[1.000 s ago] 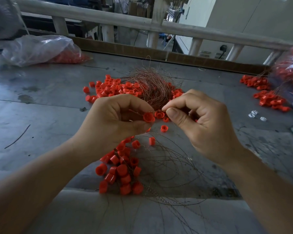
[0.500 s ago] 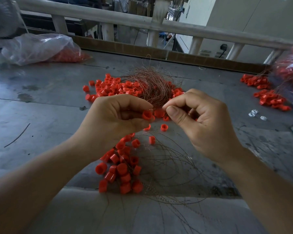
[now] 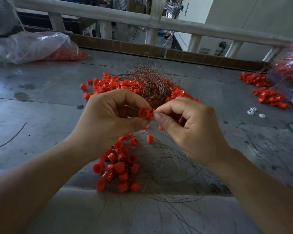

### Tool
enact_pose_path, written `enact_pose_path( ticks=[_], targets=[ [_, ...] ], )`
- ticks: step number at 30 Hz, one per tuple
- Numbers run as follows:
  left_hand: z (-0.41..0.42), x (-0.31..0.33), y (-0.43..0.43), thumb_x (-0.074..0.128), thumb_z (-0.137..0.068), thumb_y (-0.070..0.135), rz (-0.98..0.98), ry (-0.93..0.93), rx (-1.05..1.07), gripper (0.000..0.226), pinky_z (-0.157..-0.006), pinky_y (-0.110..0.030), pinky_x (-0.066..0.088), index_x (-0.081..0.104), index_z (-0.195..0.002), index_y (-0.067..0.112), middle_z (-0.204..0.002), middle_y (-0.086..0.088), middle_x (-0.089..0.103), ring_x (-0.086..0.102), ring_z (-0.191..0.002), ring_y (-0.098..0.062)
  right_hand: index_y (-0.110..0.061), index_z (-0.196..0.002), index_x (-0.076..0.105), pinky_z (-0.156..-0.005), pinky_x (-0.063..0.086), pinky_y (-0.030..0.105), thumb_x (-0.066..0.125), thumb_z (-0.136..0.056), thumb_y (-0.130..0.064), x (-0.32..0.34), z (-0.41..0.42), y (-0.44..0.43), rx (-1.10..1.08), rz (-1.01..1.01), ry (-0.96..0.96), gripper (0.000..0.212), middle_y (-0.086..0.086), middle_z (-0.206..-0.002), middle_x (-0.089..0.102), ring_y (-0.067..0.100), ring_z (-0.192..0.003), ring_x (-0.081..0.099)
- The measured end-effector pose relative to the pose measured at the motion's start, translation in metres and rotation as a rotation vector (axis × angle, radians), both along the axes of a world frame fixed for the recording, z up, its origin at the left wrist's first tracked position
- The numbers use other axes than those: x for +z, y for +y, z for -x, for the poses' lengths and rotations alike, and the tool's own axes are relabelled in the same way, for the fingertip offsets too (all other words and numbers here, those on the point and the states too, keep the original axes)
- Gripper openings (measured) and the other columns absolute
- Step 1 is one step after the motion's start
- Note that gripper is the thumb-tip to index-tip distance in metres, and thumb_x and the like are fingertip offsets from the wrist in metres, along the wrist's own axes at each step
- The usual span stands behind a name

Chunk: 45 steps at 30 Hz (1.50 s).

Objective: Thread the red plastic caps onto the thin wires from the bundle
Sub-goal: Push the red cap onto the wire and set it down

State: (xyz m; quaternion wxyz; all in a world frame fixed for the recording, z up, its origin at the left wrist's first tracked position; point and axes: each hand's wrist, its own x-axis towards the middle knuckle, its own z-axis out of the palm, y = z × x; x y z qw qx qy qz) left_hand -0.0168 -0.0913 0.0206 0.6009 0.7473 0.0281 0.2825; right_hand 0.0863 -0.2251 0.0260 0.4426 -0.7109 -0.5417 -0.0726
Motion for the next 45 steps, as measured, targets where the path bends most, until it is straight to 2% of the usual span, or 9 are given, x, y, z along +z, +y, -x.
enact_pose_path(
  ticks=[6,13,24,27,29,33,36,39,45],
  targets=[
    [0.000,-0.004,0.005,0.074,-0.054,0.012,0.220,-0.012,-0.171,0.036,-0.071,-0.019,0.054,0.073,-0.090,0.015,-0.087,-0.004,0.074,0.070,-0.083,-0.017,-0.010,-0.076,0.069,-0.059,0.036,0.006,0.060,-0.081,-0.015,0.004,-0.003,-0.004,-0.041,-0.017,-0.001,0.012,-0.006,-0.067,0.061,0.000,-0.065,0.052],
    [0.001,-0.004,0.006,0.073,-0.060,0.013,0.218,-0.025,-0.229,0.033,-0.074,-0.018,0.053,0.074,-0.092,0.024,-0.091,-0.001,0.074,0.070,-0.086,-0.016,-0.012,-0.076,0.068,-0.058,0.036,0.006,0.060,-0.081,-0.016,0.004,-0.004,-0.005,-0.055,-0.008,0.016,0.011,-0.010,-0.069,0.060,-0.003,-0.063,0.051],
    [0.001,-0.005,0.012,0.075,-0.058,0.055,0.085,0.053,-0.220,0.038,-0.079,-0.024,0.054,0.071,-0.092,0.038,-0.095,0.010,0.072,0.068,-0.093,-0.012,-0.010,-0.076,0.069,-0.060,0.037,0.007,0.059,-0.081,-0.016,0.005,-0.002,-0.006,-0.051,0.014,0.005,0.012,-0.005,-0.069,0.062,0.003,-0.067,0.055],
    [0.001,-0.006,0.011,0.075,-0.057,0.057,0.077,0.057,-0.219,0.039,-0.080,-0.025,0.054,0.071,-0.091,0.039,-0.094,0.011,0.072,0.067,-0.093,-0.011,-0.010,-0.076,0.069,-0.060,0.037,0.007,0.059,-0.081,-0.016,0.005,-0.002,-0.006,-0.042,0.020,0.008,0.012,-0.007,-0.069,0.061,0.002,-0.067,0.054],
    [0.001,-0.005,0.010,0.077,-0.057,0.051,0.087,0.052,-0.224,0.036,-0.079,-0.024,0.054,0.072,-0.090,0.038,-0.091,0.011,0.072,0.068,-0.091,-0.010,-0.010,-0.079,0.069,-0.061,0.037,0.007,0.058,-0.082,-0.015,0.005,-0.002,-0.006,-0.027,0.028,0.031,0.012,-0.009,-0.071,0.061,-0.001,-0.068,0.054],
    [0.001,-0.005,0.007,0.073,-0.056,0.017,0.233,-0.006,-0.225,0.029,-0.066,-0.018,0.054,0.075,-0.084,0.021,-0.080,-0.001,0.074,0.070,-0.078,-0.013,-0.023,-0.089,0.066,-0.067,0.041,0.009,0.053,-0.082,-0.010,0.009,-0.003,-0.007,0.025,0.048,0.125,0.019,-0.012,-0.080,0.062,-0.001,-0.075,0.056],
    [0.001,-0.003,0.004,0.067,-0.057,0.015,0.292,-0.007,-0.231,0.027,-0.063,-0.019,0.054,0.075,-0.082,0.016,-0.078,-0.004,0.073,0.070,-0.074,-0.014,-0.032,-0.090,0.060,-0.062,0.043,0.010,0.055,-0.081,-0.013,0.011,-0.002,-0.008,0.060,0.041,0.246,0.022,-0.012,-0.069,0.057,-0.002,-0.067,0.055],
    [0.002,-0.001,0.005,0.066,-0.058,0.012,0.326,-0.013,-0.266,0.024,-0.063,-0.018,0.054,0.075,-0.080,0.015,-0.080,-0.005,0.073,0.070,-0.075,-0.013,-0.027,-0.088,0.057,-0.054,0.045,0.016,0.061,-0.083,-0.008,0.014,-0.001,-0.008,0.075,0.065,0.383,0.020,0.001,-0.064,0.059,0.013,-0.058,0.055],
    [0.003,-0.002,0.002,0.064,-0.064,0.010,0.356,-0.002,-0.389,0.020,-0.062,-0.016,0.054,0.074,-0.081,0.013,-0.085,-0.009,0.072,0.070,-0.073,-0.011,-0.016,-0.085,0.053,-0.042,0.036,0.008,0.065,-0.077,0.004,0.014,0.000,-0.006,0.154,0.146,0.650,0.025,-0.003,-0.058,0.057,-0.001,-0.046,0.052]
  ],
)
